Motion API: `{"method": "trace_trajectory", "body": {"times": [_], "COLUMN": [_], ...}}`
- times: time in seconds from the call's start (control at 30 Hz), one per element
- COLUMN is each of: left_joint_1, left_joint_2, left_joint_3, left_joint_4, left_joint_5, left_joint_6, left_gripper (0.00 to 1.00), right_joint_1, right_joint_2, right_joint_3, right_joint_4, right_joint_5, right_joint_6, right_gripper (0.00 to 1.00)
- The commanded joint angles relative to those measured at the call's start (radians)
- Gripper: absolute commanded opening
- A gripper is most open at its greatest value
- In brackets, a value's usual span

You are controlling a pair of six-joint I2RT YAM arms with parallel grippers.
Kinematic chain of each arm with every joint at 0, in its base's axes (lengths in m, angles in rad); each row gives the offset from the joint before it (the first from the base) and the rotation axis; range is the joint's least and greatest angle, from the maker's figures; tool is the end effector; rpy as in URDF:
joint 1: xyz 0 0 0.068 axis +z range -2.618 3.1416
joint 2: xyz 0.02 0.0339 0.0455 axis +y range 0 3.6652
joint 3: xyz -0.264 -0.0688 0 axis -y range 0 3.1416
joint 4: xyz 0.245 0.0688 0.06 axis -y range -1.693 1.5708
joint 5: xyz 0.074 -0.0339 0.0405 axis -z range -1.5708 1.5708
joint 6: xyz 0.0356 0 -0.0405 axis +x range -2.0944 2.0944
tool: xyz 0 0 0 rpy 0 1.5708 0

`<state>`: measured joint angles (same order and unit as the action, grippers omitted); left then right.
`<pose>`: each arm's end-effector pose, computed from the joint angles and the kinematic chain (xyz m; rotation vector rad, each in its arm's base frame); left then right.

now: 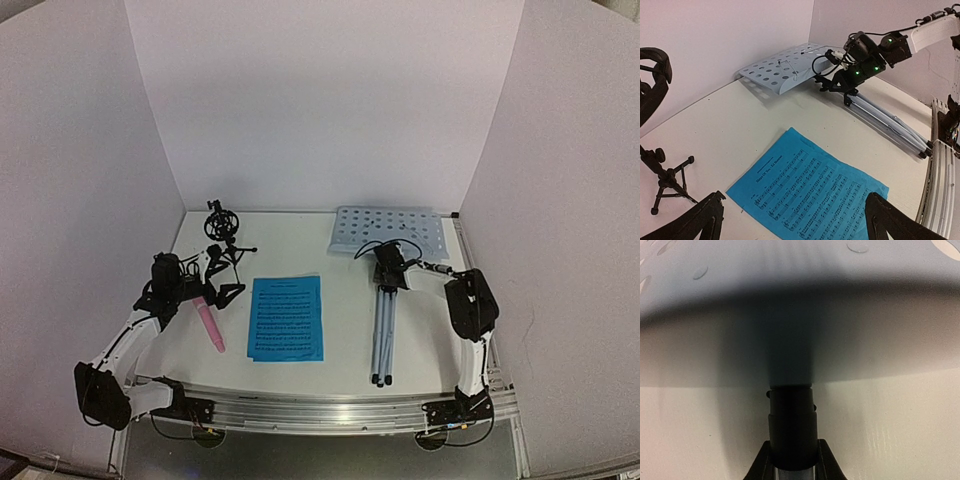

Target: Set up the instrument practice props

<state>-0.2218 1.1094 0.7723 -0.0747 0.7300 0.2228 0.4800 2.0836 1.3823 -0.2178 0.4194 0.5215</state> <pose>0.2344 -0.0772 0.2852 0.8734 1.7307 -0.7180 0.3970 0.1903 0.1466 0.2203 2.3741 -0.0582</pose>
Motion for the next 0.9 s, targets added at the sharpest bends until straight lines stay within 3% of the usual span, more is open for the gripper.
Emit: {"method": "trace_trajectory", "body": {"times": [0.0, 0.23, 0.43, 0.7, 0.87], "left_joint_1": [-0.006, -0.058, -0.180, -0.370, -0.460], "left_joint_2": [0.019, 0.060, 0.124, 0.344, 0.555], "left_joint_3": [0.060, 0.088, 0.159, 0.356, 0.479], "left_joint_4": [0.070, 0.046, 0.037, 0.158, 0.303], "left_joint_5": [0.012, -0.022, -0.098, -0.225, -0.223], "left_joint_6": [-0.054, -0.035, -0.064, -0.208, -0.274], "left_gripper": [0.98, 0.96, 0.95, 0.94, 0.93], "right_joint_1": [0.006, 0.015, 0.042, 0.079, 0.086], "right_joint_2": [-0.226, -0.308, -0.357, -0.376, -0.352], "right_joint_3": [-0.017, -0.070, -0.043, -0.005, 0.021], "right_joint_4": [0.364, 0.606, 0.785, 1.080, 1.238], "right_joint_5": [0.076, 0.093, 0.113, 0.079, 0.050], "right_joint_6": [-0.065, -0.139, -0.245, -0.351, -0.376], "right_gripper": [0.00, 0.00, 0.00, 0.00, 0.00]}}
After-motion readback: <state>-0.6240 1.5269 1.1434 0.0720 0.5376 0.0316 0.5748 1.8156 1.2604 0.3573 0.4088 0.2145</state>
